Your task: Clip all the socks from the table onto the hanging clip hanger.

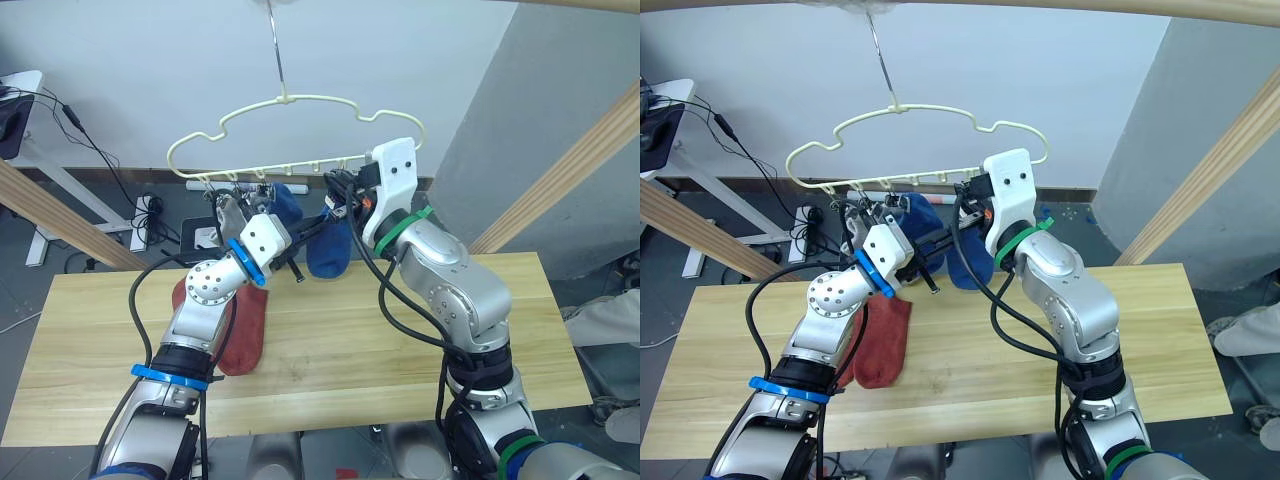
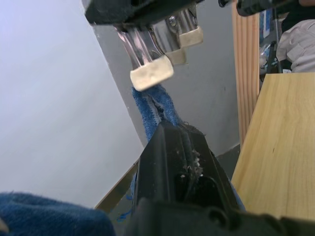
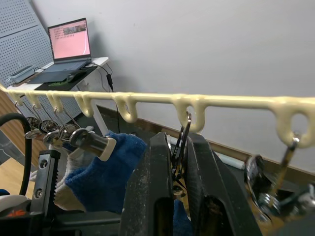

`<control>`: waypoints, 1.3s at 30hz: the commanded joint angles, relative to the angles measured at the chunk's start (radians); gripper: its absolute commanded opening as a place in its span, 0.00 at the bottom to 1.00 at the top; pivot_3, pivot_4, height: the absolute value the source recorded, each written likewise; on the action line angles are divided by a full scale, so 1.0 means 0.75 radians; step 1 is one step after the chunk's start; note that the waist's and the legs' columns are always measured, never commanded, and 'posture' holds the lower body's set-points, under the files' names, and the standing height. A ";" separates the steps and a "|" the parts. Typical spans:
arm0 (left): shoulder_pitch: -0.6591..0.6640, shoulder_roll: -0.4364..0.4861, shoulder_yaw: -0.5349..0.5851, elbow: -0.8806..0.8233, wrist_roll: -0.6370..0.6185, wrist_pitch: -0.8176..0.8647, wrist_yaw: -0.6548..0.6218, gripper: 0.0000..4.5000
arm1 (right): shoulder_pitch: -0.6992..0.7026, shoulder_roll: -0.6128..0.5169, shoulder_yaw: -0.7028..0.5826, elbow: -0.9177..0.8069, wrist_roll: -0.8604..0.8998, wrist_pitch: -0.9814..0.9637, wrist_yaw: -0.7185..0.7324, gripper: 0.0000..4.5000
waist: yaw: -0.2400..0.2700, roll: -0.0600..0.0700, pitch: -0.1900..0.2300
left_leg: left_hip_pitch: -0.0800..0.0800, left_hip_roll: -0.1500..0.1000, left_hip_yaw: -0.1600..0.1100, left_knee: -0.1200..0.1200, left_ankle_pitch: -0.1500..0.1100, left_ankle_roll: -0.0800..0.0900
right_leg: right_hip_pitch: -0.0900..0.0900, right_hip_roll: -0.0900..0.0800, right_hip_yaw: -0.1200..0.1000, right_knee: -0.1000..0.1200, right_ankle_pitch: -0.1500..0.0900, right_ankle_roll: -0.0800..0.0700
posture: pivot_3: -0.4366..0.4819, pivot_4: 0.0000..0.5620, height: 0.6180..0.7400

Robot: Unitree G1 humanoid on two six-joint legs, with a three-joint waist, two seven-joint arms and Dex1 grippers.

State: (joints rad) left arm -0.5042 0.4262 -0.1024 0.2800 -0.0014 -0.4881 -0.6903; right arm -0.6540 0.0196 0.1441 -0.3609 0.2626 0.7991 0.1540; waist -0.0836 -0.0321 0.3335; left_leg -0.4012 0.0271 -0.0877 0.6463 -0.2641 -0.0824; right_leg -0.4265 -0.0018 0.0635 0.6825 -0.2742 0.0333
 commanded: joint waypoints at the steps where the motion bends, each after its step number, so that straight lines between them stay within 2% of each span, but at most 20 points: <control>1: -0.012 -0.009 0.004 -0.069 -0.031 -0.013 0.004 0.00 | -0.002 0.005 0.020 -0.072 0.000 -0.042 0.010 0.01 | 0.000 0.000 0.000 | 0.000 0.000 0.000 0.000 0.000 0.000 | 0.000 0.000 0.000 0.000 0.000 0.000 | 0.40 0.56 0.96; 31: -0.020 -0.081 0.015 -0.182 -0.016 0.085 0.098 0.00 | 0.020 -0.013 0.053 -0.042 -0.058 -0.097 -0.003 0.01 | 0.000 0.000 0.000 | 0.000 0.000 0.000 0.000 0.000 0.000 | 0.000 0.000 0.000 0.000 0.000 0.000 | 0.40 0.55 0.96; 34: -0.026 -0.089 0.012 -0.184 -0.014 0.092 0.106 0.00 | 0.021 0.013 0.022 -0.045 -0.040 -0.094 -0.019 0.22 | 0.000 0.000 0.000 | 0.000 0.000 0.000 0.000 0.000 0.000 | 0.000 0.000 0.000 0.000 0.000 0.000 | 0.40 0.55 0.96; 39: -0.037 -0.096 0.007 -0.177 -0.009 0.099 0.121 0.00 | 0.012 0.027 0.001 -0.050 -0.018 -0.067 -0.014 0.63 | 0.001 0.000 0.000 | 0.000 0.000 0.000 0.000 0.000 0.000 | 0.000 0.000 0.000 0.000 0.000 0.000 | 0.40 0.56 0.96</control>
State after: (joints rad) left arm -0.5197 0.3593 -0.1020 0.1929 -0.0018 -0.4052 -0.6171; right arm -0.6424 0.0261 0.1581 -0.3609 0.2276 0.7513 0.1432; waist -0.0831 -0.0323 0.3335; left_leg -0.4012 0.0270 -0.0878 0.6467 -0.2641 -0.0825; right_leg -0.4264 -0.0018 0.0636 0.6828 -0.2741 0.0334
